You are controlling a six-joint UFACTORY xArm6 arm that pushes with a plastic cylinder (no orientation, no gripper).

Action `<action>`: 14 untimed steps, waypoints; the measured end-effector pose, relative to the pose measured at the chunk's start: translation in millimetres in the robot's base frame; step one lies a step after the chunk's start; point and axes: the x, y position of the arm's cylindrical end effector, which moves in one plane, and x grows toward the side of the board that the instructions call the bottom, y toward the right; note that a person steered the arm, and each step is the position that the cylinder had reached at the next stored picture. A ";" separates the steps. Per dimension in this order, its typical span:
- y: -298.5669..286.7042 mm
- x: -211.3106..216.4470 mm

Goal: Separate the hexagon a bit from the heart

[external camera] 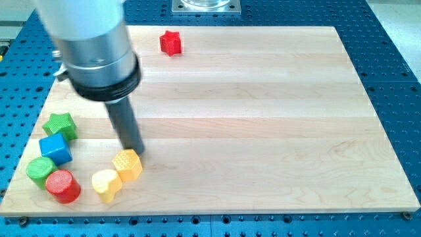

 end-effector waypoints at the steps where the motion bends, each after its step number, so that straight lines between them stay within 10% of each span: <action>1: 97.4 39.7; 2: 92.3 102.4; 6: -13.5 103.9; 14: 33.2 24.9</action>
